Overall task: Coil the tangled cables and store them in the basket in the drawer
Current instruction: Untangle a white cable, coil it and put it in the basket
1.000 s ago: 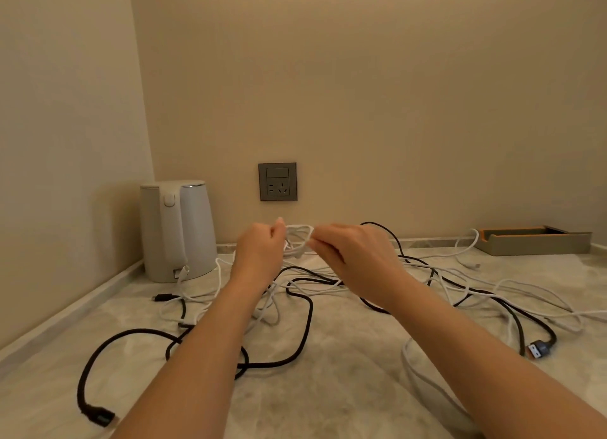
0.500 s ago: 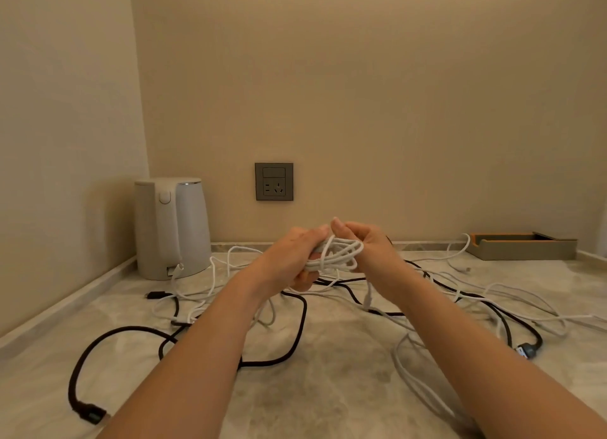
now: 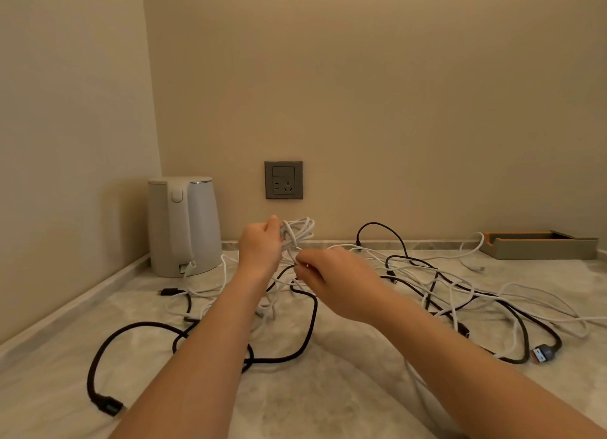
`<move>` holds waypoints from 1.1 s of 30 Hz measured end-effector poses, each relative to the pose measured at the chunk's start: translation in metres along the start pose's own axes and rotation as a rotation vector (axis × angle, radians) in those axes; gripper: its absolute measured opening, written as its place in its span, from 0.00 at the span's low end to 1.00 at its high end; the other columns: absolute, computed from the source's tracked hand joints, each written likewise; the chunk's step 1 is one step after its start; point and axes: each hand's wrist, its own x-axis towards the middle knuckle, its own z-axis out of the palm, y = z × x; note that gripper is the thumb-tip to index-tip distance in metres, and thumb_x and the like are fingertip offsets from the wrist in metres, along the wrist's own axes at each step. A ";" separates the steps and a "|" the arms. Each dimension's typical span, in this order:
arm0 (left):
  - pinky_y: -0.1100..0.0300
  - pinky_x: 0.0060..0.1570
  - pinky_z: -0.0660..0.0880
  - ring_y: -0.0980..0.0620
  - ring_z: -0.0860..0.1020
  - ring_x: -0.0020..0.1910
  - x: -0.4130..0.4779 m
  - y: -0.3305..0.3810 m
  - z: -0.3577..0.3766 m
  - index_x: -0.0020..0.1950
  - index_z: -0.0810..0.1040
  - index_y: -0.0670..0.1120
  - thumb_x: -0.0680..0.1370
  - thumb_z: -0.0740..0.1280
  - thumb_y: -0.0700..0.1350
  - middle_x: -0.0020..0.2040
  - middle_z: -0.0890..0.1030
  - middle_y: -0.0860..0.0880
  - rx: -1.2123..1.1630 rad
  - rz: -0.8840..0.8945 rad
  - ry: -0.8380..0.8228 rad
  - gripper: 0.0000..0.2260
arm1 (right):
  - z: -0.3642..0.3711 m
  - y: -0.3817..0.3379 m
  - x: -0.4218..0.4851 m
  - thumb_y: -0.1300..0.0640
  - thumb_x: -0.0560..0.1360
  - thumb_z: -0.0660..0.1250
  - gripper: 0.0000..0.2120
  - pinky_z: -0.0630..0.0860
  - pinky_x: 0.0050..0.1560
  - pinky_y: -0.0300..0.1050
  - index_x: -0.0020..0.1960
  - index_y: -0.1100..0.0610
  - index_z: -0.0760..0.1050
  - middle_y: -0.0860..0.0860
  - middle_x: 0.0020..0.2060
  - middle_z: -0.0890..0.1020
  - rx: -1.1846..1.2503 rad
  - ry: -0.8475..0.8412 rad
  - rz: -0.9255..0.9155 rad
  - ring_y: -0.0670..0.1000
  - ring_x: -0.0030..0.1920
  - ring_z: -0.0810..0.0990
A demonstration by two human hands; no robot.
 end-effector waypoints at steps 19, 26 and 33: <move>0.67 0.20 0.58 0.58 0.60 0.17 -0.015 0.014 0.007 0.27 0.64 0.46 0.82 0.59 0.43 0.19 0.61 0.55 0.112 0.199 -0.669 0.21 | -0.029 0.055 -0.001 0.52 0.76 0.67 0.13 0.61 0.28 0.34 0.34 0.53 0.74 0.42 0.21 0.68 0.447 0.277 0.035 0.42 0.24 0.63; 0.69 0.18 0.54 0.59 0.59 0.14 -0.028 0.021 0.013 0.36 0.69 0.42 0.82 0.54 0.45 0.18 0.63 0.53 -0.338 -0.071 -0.858 0.16 | -0.020 0.046 0.000 0.54 0.77 0.61 0.10 0.63 0.29 0.36 0.39 0.56 0.68 0.47 0.28 0.72 1.267 0.128 0.256 0.44 0.28 0.65; 0.69 0.15 0.54 0.60 0.58 0.12 -0.024 0.022 0.012 0.25 0.75 0.45 0.81 0.53 0.47 0.17 0.61 0.53 -0.943 -0.374 -0.736 0.26 | -0.007 0.008 0.008 0.66 0.81 0.51 0.14 0.66 0.29 0.33 0.45 0.57 0.73 0.49 0.29 0.70 1.376 0.299 0.208 0.42 0.27 0.70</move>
